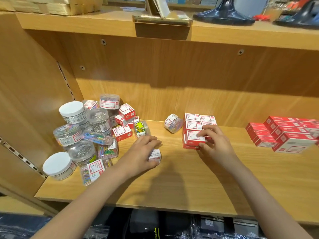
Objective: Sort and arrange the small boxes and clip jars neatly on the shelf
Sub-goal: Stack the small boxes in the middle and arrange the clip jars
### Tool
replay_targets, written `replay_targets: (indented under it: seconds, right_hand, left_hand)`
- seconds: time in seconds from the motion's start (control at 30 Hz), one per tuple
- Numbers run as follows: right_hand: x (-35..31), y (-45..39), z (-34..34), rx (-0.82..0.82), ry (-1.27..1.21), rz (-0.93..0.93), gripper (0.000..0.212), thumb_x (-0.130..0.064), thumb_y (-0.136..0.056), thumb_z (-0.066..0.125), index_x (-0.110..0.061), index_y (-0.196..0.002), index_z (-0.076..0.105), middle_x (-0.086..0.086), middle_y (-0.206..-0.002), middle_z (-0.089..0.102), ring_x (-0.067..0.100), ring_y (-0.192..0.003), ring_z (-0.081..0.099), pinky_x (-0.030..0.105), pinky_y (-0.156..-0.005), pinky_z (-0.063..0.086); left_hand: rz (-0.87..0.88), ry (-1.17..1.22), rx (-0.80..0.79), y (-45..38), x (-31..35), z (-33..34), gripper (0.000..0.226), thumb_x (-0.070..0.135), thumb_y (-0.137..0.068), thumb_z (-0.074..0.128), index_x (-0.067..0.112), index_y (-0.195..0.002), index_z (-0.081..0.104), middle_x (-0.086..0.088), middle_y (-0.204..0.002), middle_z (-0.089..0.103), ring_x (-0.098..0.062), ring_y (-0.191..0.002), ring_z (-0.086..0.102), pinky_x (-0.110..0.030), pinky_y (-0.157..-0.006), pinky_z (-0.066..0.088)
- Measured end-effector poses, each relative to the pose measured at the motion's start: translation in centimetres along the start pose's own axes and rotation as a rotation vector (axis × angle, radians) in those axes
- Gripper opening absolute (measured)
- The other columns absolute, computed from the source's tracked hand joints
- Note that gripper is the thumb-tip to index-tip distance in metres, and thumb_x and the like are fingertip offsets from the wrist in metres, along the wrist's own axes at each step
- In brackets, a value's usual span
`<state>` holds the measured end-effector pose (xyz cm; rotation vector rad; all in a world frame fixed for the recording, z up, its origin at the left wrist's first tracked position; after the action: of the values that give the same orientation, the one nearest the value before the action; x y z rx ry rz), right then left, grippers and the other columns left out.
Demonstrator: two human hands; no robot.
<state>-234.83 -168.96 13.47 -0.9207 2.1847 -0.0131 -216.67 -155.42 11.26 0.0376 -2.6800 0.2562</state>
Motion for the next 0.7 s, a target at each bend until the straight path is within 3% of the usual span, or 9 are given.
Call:
replay_targets:
  seconds: [0.07,0.13,0.23,0.33,0.5,0.7]
  right_hand:
    - [0.3,0.2,-0.1,0.045,-0.081,-0.003,0.028,0.011,-0.074,0.066,-0.010,-0.093,0.063,0.001,-0.108,0.046,0.003,-0.091,0.053,0.003,-0.078,0.041]
    - [0.6,0.3,-0.2,0.067,-0.127,-0.002,0.030,0.012,-0.074,0.065,-0.010,-0.093,0.062,0.001,-0.106,0.046,0.004,-0.085,0.055,0.005,-0.073,0.044]
    - [0.4,0.8,0.2,0.052,-0.019,-0.079,0.031,0.008,-0.073,0.068,-0.007,-0.098,0.058,-0.001,-0.114,0.041,0.002,-0.087,0.053,0.011,-0.079,0.044]
    - [0.2,1.1,0.5,0.081,0.070,-0.159,0.031,0.003,-0.072,0.070,-0.006,-0.098,0.055,-0.003,-0.113,0.039,0.014,-0.099,0.051,0.025,-0.085,0.045]
    - [0.3,0.6,0.7,0.111,0.133,-0.103,0.033,0.004,-0.075,0.067,-0.007,-0.104,0.057,0.004,-0.112,0.042,0.017,-0.084,0.054,0.035,-0.077,0.051]
    - [-1.8,-0.4,-0.7,0.136,0.180,-0.185,0.029,-0.009,-0.074,0.071,-0.009,-0.101,0.060,0.007,-0.110,0.046,0.018,-0.099,0.044,0.017,-0.081,0.033]
  left_hand:
    - [0.010,-0.007,0.007,-0.3,0.6,0.0,0.060,0.034,-0.081,0.067,0.017,-0.133,0.043,0.001,-0.136,0.039,-0.015,-0.127,0.029,-0.017,-0.102,0.019]
    - [0.020,-0.012,0.028,-1.0,1.3,0.1,0.057,0.033,-0.082,0.065,0.017,-0.133,0.044,0.002,-0.135,0.042,-0.016,-0.126,0.033,-0.022,-0.104,0.023]
    - [0.043,-0.033,0.046,-2.2,2.4,0.5,0.050,0.027,-0.084,0.062,0.014,-0.130,0.046,0.000,-0.131,0.048,-0.018,-0.121,0.039,-0.022,-0.102,0.022]
    - [0.057,-0.052,0.019,-3.3,3.3,1.5,0.049,0.026,-0.085,0.060,0.015,-0.131,0.045,0.001,-0.131,0.049,-0.018,-0.120,0.039,-0.021,-0.101,0.021]
    - [0.062,-0.077,0.004,-4.7,3.8,2.3,0.051,0.026,-0.085,0.059,0.014,-0.133,0.043,0.001,-0.135,0.048,-0.019,-0.123,0.040,-0.025,-0.104,0.024]
    - [0.064,0.008,0.193,-3.7,3.1,-0.4,0.040,0.033,-0.085,0.046,0.015,-0.119,0.056,0.000,-0.117,0.058,-0.017,-0.107,0.048,-0.033,-0.095,0.037]
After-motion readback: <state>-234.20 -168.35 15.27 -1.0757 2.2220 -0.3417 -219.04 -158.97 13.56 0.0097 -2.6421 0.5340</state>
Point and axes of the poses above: each hand's wrist, its own y-axis away from the middle knuckle, its own z-axis out of the palm, x = y × z, the point moved 6 cm from there along -y, towards the middle knuckle
